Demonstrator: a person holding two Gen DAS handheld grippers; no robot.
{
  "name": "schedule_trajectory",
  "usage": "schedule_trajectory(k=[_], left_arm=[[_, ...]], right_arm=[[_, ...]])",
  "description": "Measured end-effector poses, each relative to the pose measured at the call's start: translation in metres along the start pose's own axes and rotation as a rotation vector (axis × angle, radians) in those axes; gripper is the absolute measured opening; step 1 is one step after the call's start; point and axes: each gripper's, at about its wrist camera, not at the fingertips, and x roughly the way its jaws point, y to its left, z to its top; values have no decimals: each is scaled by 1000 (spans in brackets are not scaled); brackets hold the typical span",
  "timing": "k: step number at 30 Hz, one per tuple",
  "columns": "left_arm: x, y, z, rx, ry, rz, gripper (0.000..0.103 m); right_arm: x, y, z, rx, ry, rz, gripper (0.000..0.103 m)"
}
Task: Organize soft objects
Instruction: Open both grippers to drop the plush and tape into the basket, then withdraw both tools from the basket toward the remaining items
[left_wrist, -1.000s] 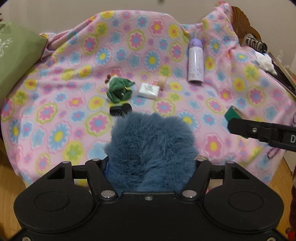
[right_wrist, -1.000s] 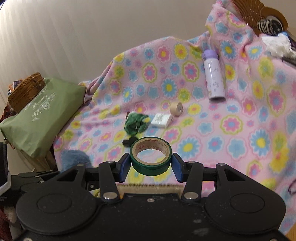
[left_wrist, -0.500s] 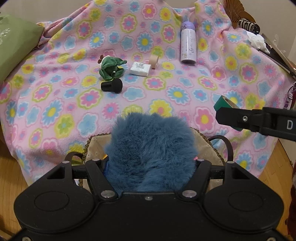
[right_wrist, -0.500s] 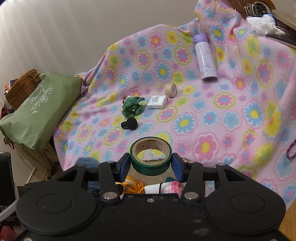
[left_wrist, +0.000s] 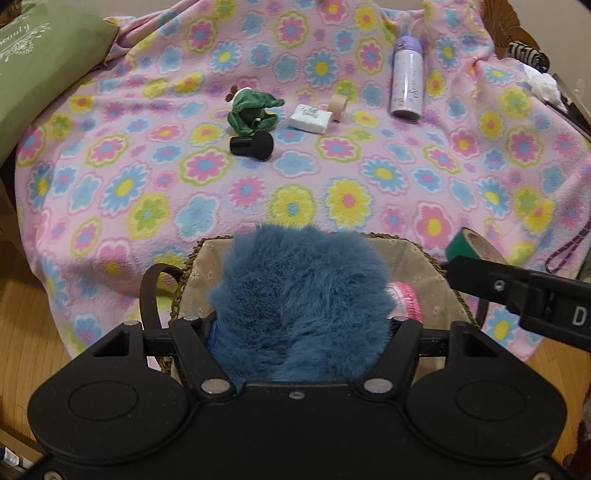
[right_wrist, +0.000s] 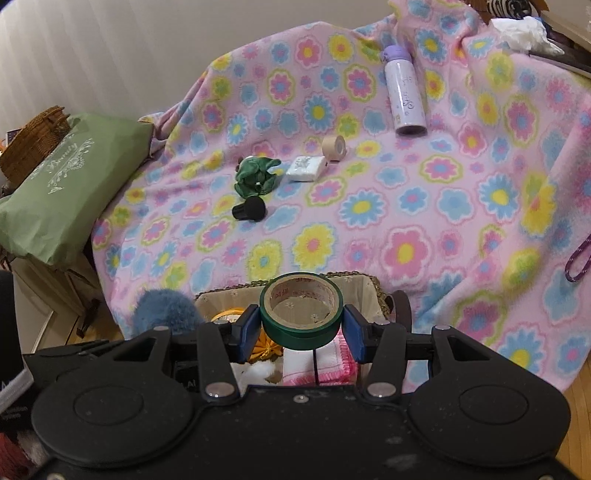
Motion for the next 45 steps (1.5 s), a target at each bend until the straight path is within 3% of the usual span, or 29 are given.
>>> schedule_trajectory(k=[13,19,24,30,33,45], left_arm=[[14,-1,-2,4,26,26,65],[15,0,-2,11,21,34,74],[15,1,-2,14,22,38,77],[10,-1,-1,24,-7,23,84],[7,-2,-1,28,-27,20,93],[6,-3,-1,34,-28,22,93]], right_arm=[[18,-3,3,3,32,-43,48],[27,-3,7,0,27,-59,49],[29,-4,11,14,-5,-66,63],[27,-6,11,23,-9,-67,64],[26,-7,10,29,-8,-69,64],[26,-7,9,32,-4,-69,64]])
